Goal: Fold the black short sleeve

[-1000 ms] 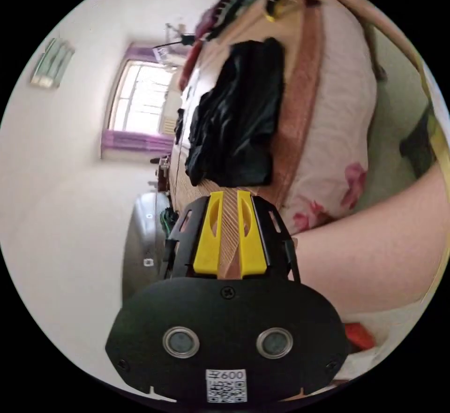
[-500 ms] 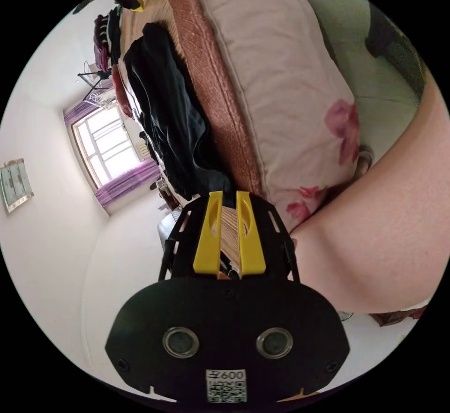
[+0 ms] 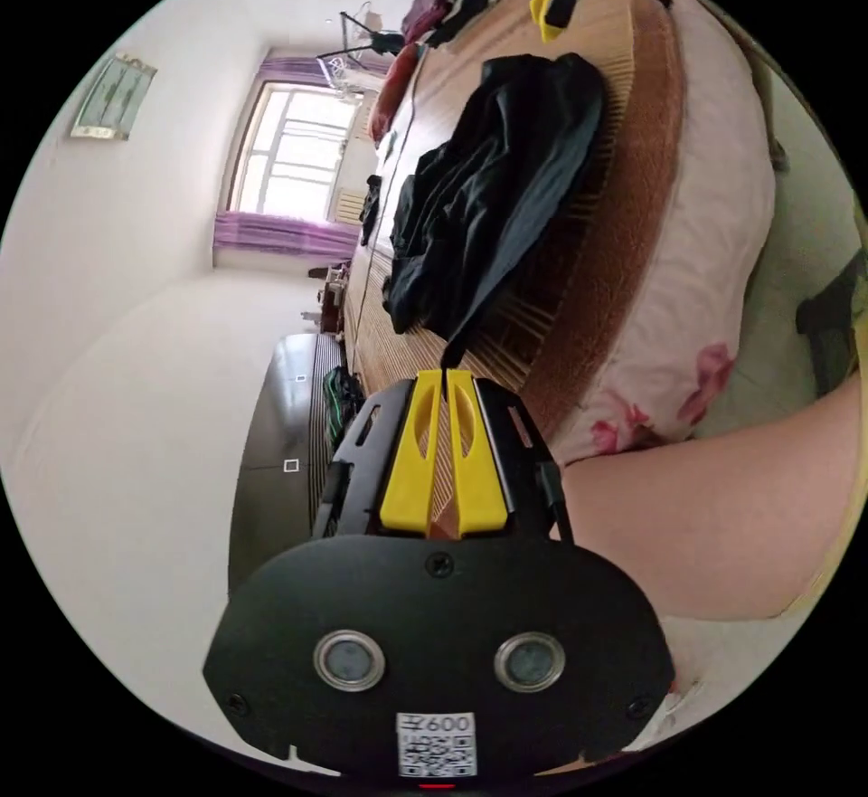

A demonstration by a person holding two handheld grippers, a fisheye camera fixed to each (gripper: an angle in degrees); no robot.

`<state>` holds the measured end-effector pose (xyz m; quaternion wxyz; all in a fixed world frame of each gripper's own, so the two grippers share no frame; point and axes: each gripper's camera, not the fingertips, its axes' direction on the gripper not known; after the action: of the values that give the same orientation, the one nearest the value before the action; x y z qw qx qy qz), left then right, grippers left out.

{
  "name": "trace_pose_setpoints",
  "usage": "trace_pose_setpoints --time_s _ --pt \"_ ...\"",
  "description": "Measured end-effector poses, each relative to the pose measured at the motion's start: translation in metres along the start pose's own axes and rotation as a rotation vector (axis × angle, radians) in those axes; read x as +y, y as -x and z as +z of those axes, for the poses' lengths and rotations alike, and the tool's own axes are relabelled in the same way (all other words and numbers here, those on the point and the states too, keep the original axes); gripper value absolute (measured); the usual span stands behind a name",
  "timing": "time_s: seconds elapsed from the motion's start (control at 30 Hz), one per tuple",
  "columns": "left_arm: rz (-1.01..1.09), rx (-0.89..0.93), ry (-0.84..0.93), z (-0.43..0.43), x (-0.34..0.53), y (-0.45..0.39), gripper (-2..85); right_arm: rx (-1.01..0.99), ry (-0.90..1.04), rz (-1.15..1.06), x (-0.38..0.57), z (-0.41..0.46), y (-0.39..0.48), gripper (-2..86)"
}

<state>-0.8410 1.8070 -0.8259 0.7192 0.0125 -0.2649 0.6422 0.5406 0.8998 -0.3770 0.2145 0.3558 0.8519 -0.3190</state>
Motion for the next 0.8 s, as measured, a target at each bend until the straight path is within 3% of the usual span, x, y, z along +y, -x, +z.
trace_pose_setpoints --time_s 0.07,0.13,0.23,0.3,0.43,0.5,0.7,0.8 --pt "-0.091 0.047 -0.018 -0.006 0.011 0.012 1.8 -0.112 -0.085 -0.217 -0.021 -0.017 0.137 13.5" --pt "-0.160 0.061 -0.053 -0.013 0.021 0.019 1.7 -0.039 -0.093 -0.531 -0.031 -0.012 0.316 15.0" --pt "-0.276 0.050 -0.149 -0.032 0.042 0.030 1.7 0.090 -0.119 -0.730 -0.025 0.015 0.464 14.0" --pt "-0.340 0.047 -0.189 -0.043 0.055 0.036 1.6 0.166 -0.065 -0.810 -0.027 0.042 0.512 12.1" --pt "-0.495 0.061 -0.317 -0.069 0.087 0.041 1.4 0.377 0.065 -0.767 -0.043 0.091 0.547 9.7" --pt "-0.546 0.076 -0.369 -0.077 0.100 0.043 1.4 0.429 0.039 -0.760 -0.040 0.082 0.546 7.6" --pt "-0.573 0.063 -0.354 -0.067 0.127 0.041 1.3 0.246 -0.273 -0.876 0.003 -0.065 0.554 2.2" --pt "-0.587 0.090 -0.358 -0.062 0.137 0.041 1.3 0.202 -0.307 -0.761 -0.020 -0.094 0.539 1.3"
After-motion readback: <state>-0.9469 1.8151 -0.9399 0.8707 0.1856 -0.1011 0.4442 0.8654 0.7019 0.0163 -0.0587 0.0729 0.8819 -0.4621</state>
